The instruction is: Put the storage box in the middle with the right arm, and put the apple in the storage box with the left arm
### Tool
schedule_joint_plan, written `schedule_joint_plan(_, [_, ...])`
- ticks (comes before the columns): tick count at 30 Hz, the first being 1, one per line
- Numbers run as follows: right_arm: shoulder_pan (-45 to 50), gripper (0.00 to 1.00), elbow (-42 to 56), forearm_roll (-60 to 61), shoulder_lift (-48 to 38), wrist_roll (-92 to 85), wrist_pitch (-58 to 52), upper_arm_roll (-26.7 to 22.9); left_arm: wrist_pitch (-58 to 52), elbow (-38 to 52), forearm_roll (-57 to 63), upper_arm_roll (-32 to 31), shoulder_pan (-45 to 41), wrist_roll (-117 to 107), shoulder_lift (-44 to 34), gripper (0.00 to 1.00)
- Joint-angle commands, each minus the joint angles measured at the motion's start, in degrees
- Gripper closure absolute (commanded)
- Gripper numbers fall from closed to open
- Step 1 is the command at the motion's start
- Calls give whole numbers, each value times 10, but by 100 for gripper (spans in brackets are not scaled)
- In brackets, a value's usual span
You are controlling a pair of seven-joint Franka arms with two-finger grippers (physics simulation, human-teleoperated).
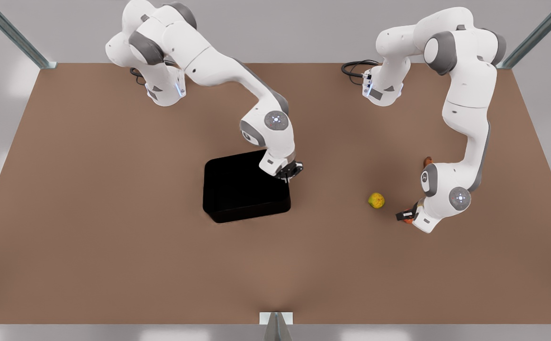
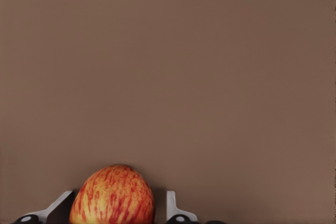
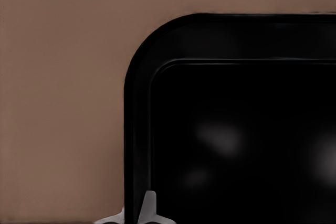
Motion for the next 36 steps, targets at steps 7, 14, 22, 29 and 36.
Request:
schedule_joint_plan(7, [68, 79, 27, -1, 20, 75, 2, -21, -1, -1, 0, 0, 0, 1, -1, 25])
schedule_joint_plan(14, [92, 79, 133, 0, 92, 106, 3, -36, 0, 0, 0, 0, 0, 1, 0, 31])
schedule_joint_plan(22, [100, 0, 129, -5, 95, 100, 36, -48, 0, 0, 0, 0, 0, 1, 0, 32])
schedule_joint_plan(29, [37, 0, 34, 2, -148, -53, -173, -20, -1, -1, 0, 0, 2, 1, -1, 34])
schedule_joint_plan(36, [-250, 0, -60, 4, -400, -406, -423, -8, -15, -14, 1, -1, 0, 1, -38, 34])
